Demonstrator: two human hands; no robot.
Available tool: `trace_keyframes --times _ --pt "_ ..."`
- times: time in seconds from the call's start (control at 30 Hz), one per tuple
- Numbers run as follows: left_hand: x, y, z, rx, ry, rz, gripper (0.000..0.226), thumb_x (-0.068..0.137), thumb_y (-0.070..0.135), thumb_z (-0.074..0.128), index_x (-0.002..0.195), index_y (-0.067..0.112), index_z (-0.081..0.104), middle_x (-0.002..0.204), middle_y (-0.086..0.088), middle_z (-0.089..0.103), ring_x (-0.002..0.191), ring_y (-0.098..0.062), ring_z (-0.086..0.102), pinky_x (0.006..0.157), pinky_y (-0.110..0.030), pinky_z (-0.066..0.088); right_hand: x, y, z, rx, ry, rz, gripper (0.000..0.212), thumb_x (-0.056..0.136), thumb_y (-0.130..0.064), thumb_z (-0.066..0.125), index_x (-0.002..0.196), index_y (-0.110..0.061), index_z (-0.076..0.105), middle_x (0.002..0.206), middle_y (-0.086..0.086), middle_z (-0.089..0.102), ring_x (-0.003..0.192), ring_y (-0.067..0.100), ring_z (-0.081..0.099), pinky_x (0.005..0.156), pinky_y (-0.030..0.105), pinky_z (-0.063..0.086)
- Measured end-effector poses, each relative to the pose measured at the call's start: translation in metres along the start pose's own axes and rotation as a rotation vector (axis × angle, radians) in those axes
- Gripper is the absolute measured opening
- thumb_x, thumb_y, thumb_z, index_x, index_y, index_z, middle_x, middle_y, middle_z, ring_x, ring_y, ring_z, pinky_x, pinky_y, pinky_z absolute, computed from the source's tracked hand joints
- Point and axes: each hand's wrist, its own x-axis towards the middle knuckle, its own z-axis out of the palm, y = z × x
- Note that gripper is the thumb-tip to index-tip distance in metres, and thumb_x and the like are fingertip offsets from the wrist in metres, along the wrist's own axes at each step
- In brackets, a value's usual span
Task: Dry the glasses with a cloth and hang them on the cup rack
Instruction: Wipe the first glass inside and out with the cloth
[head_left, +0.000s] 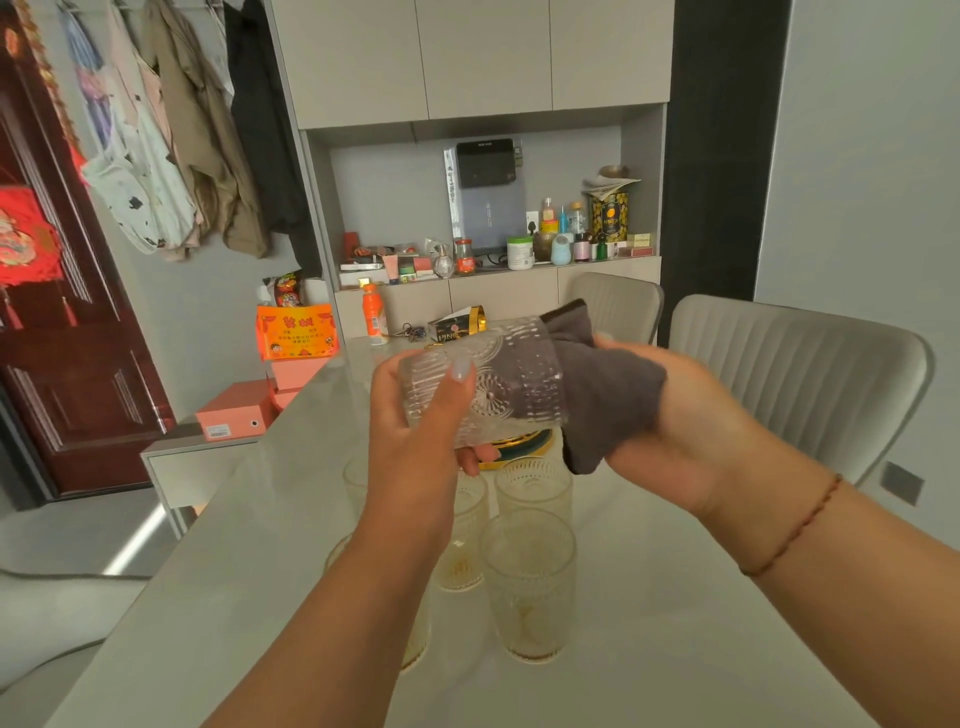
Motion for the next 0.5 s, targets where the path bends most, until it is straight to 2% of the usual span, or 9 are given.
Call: trace_keyframes --times 0.07,0.13,0.17,0.23,0.27,0.33,0.43,0.5 --pt "-0.007 0.003 0.005 0.032 0.019 0.031 0.043 0.071 0.053 0.068 0.107 0.033 0.053 0.095 -0.012 0.068 0.054 -0.015 0.061 0.041 -0.020 0.042 -0.003 0.005 0.009 -0.041 -0.068 -0.037 0.039 0.096 -0.026 0.048 0.071 -0.016 0.076 0.066 0.009 0.070 0.074 0.019 0.071 0.074 0.029 0.056" --pt "-0.015 0.006 0.009 0.013 0.047 0.042 0.041 0.067 0.051 0.062 0.103 0.036 0.051 0.095 -0.009 0.067 0.057 -0.013 0.061 0.042 -0.018 0.044 -0.005 0.013 0.010 -0.164 -0.111 -0.113 0.035 0.098 -0.033 0.043 0.101 -0.015 0.073 0.084 0.012 0.068 0.080 0.025 0.066 0.084 0.035 0.050" --pt "-0.018 0.006 0.012 0.003 0.062 0.042 0.038 0.068 0.049 0.062 0.102 0.037 0.049 0.094 -0.006 0.067 0.057 -0.011 0.061 0.042 -0.017 0.044 -0.006 0.016 0.007 -0.267 -0.102 -0.176 0.035 0.099 -0.037 0.040 0.108 -0.015 0.065 0.084 0.011 0.064 0.079 0.024 0.060 0.082 0.036 0.045" --pt "-0.022 0.005 0.017 -0.023 0.110 0.017 0.030 0.075 0.046 0.063 0.101 0.039 0.049 0.094 -0.004 0.067 0.060 -0.010 0.062 0.043 -0.016 0.044 -0.006 0.023 0.011 -0.506 -0.082 -0.357 0.030 0.093 -0.051 0.036 0.098 -0.030 0.056 0.080 -0.007 0.060 0.072 0.003 0.060 0.074 0.022 0.047" --pt "-0.023 0.005 0.019 -0.037 0.138 -0.010 0.027 0.080 0.044 0.064 0.103 0.037 0.050 0.095 -0.007 0.067 0.062 -0.013 0.061 0.042 -0.017 0.044 -0.006 0.026 0.014 -0.586 -0.090 -0.454 0.027 0.086 -0.056 0.037 0.093 -0.035 0.052 0.083 -0.017 0.059 0.075 -0.005 0.061 0.070 0.013 0.049" --pt "-0.022 0.008 0.022 -0.104 0.178 -0.135 0.026 0.087 0.046 0.063 0.106 0.030 0.055 0.088 -0.009 0.067 0.056 -0.019 0.057 0.038 -0.020 0.041 -0.008 0.033 0.016 -0.649 -0.067 -0.637 0.020 0.085 -0.057 0.048 0.092 -0.038 0.049 0.084 -0.026 0.061 0.082 -0.015 0.060 0.068 0.009 0.050" --pt "-0.020 0.017 0.023 -0.375 0.085 -0.483 0.032 0.090 0.051 0.057 0.099 0.022 0.066 0.067 -0.002 0.066 0.039 -0.014 0.047 0.032 -0.015 0.031 -0.006 0.037 0.010 -0.708 -0.064 -0.802 0.021 0.078 -0.045 0.063 0.093 -0.037 0.050 0.083 -0.034 0.061 0.080 -0.007 0.061 0.064 0.010 0.048" --pt "-0.022 0.022 0.023 -0.504 0.022 -0.647 0.038 0.089 0.054 0.056 0.092 0.019 0.071 0.065 -0.002 0.067 0.037 -0.013 0.048 0.029 -0.013 0.033 -0.003 0.033 0.009 -0.690 -0.057 -0.823 0.020 0.074 -0.041 0.065 0.090 -0.037 0.053 0.080 -0.031 0.063 0.076 -0.006 0.061 0.063 0.011 0.048"
